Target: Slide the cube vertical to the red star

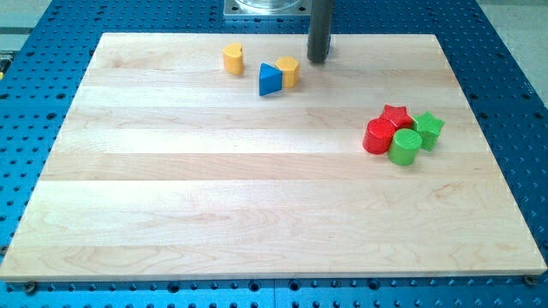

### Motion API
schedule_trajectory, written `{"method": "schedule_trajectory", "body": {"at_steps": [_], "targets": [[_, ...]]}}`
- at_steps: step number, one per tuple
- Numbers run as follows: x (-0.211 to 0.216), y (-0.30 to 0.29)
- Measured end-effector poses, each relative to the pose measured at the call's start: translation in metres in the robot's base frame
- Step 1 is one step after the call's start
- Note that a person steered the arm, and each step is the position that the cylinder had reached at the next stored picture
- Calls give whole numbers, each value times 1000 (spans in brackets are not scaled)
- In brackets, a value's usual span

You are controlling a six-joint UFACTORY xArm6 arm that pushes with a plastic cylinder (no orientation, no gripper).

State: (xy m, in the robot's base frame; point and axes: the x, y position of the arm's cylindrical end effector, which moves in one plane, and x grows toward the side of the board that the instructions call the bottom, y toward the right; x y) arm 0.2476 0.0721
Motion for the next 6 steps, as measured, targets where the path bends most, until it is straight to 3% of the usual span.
{"method": "schedule_trajectory", "body": {"at_steps": [1, 4, 5, 6], "targets": [[-10, -63], [-55, 22], [-36, 54], [-29, 30]]}}
